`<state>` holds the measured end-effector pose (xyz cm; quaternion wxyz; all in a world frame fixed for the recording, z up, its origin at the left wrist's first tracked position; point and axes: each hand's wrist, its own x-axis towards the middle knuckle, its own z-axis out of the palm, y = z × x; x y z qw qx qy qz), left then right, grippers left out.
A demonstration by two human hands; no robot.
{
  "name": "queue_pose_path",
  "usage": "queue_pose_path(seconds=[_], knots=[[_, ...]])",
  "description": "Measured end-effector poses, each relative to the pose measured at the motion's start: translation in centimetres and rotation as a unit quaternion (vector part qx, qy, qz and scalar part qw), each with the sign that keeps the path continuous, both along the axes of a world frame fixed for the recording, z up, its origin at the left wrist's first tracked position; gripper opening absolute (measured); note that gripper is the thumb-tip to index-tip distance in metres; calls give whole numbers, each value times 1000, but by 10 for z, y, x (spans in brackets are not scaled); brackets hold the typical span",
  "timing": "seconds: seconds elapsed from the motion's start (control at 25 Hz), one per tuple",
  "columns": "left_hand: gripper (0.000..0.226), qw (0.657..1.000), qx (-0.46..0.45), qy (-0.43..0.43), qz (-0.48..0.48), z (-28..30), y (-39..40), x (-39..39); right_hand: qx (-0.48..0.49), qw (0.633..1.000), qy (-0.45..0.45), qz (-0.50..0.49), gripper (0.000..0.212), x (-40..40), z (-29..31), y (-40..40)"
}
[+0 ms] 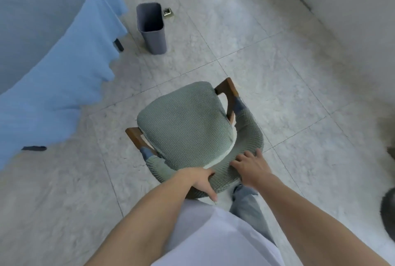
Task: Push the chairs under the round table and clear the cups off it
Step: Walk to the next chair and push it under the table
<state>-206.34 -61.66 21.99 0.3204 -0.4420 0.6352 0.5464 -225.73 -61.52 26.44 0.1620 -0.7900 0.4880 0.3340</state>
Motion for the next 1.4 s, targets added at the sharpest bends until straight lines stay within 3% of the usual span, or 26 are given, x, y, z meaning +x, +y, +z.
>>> queue_pose_path(seconds=[0.24,0.44,0.68,0.84,1.08,1.4], knots=[[108,992,-46,-110,32,16,18,-24,23,987,-61,149,43,-28,-18,-33],[71,956,-190,-174,137,26,62,-45,19,956,-87,278,31,-33,-15,-50],[61,930,-213,-238,181,31,69,-67,37,924,-106,365,28,-41,-19,-61],[52,924,-238,-237,182,33,60,-78,35,906,-89,412,29,-45,-15,-80],[38,912,-287,-204,210,30,8,-93,20,913,-65,402,35,-56,-15,-152],[29,927,-332,-147,97,53,-135,-105,-14,915,-27,402,44,-56,-15,-305]])
